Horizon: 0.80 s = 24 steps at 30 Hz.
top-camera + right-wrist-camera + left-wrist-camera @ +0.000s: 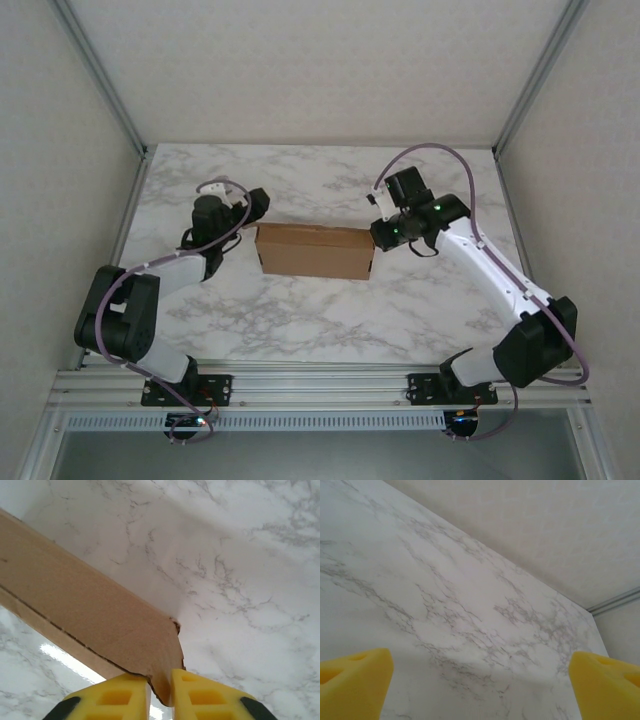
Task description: Fold the paper box
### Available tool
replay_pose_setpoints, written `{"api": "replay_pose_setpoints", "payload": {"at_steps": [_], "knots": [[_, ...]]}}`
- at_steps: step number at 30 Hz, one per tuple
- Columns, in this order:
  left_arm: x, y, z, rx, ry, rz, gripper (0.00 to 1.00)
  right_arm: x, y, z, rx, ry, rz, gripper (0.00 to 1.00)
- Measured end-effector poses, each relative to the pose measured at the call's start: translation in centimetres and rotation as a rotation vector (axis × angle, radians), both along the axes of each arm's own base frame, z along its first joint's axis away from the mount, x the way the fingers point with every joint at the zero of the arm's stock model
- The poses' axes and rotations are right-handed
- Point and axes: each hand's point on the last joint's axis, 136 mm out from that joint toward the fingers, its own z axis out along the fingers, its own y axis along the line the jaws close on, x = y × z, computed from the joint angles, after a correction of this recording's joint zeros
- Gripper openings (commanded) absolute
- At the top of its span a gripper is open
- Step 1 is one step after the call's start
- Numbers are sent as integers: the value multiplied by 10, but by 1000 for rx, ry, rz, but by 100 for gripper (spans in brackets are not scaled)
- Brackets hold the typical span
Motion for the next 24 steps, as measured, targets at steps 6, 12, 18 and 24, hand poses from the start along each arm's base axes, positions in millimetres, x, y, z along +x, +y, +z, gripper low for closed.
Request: {"api": "replay_pose_setpoints", "payload": {"at_steps": [6,12,18,24], "knots": [[-5,-11,4,10,-13,-26,90,0,3,-10,19,79,-73,15],[-8,-14,15,27,-44,-26,91,6,6,-8,32,131,-148,25],[-8,-14,14,39,-45,-28,91,5,4,-7,21,152,-163,36],[-8,-14,14,49,-48,-31,91,11,7,-5,27,93,-110,40]]}}
